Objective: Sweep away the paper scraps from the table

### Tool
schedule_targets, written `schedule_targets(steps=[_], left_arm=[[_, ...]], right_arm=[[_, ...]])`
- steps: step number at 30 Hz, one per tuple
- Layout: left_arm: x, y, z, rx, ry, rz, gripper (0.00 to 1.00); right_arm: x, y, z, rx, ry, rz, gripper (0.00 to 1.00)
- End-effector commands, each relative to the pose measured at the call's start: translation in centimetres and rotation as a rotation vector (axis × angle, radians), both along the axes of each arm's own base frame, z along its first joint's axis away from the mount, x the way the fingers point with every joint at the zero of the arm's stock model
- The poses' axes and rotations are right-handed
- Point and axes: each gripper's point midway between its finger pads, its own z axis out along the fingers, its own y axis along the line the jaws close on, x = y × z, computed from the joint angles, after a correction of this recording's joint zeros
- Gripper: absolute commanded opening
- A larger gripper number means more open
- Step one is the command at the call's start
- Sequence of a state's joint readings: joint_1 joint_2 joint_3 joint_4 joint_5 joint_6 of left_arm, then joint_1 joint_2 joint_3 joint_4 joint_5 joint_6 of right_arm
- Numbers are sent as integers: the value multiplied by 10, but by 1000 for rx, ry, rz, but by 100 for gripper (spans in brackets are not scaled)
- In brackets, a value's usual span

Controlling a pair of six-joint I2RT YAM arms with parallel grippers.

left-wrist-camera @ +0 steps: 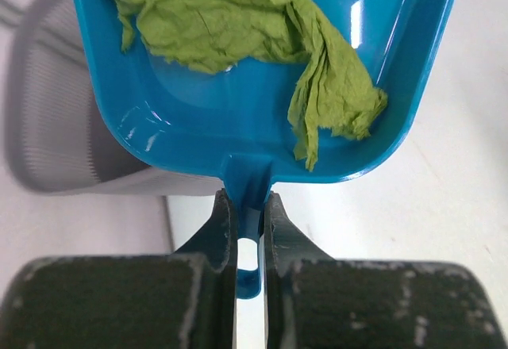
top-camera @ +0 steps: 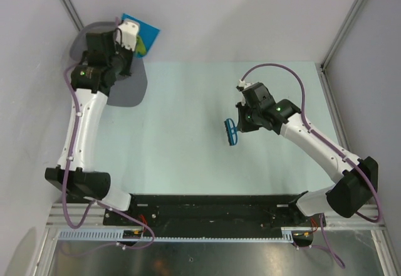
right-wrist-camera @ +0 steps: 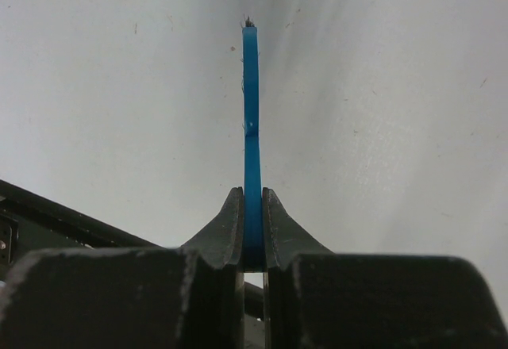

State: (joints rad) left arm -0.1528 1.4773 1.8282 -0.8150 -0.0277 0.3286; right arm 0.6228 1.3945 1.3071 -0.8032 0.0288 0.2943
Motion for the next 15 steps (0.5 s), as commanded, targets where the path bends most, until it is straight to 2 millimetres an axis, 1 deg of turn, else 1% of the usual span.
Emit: schedule_targets(steps=[1,2,3,5,6,8,9,11,12,14,15], left_arm=[[7,45,26,2,-18,193,0],[3,54,28,23,-9,228,0],[1,61,36,34,-26,250,0],[-4,76,44,104,-36,302,0],[-7,83,55,130,-59,330,0],[-13,98,65,218,-65,373,0],[-18,114,76,277,-78,450,0],[-24,131,87,393,-72,504,0],[-28,143,93,451,-66,570,0],[-29,154,101,555,-43,604,0],[-23,158,102,593,-29,620,0]], right_arm=[[-2,-3,10,2,-35,6,0],[-3,-4,8,-5,-32,5,0],[-2,-5,8,-10,-36,2,0],[-2,-6,7,-16,-36,-1,0],[-2,-6,7,-15,-36,2,0],[-3,-5,4,-14,-27,7,0],[-4,-4,4,-11,-25,12,0],[-4,-3,2,-13,-21,14,0],[-5,-3,1,-12,-18,18,0],[-6,-2,1,-9,-20,20,0],[-7,-1,0,-9,-16,24,0]])
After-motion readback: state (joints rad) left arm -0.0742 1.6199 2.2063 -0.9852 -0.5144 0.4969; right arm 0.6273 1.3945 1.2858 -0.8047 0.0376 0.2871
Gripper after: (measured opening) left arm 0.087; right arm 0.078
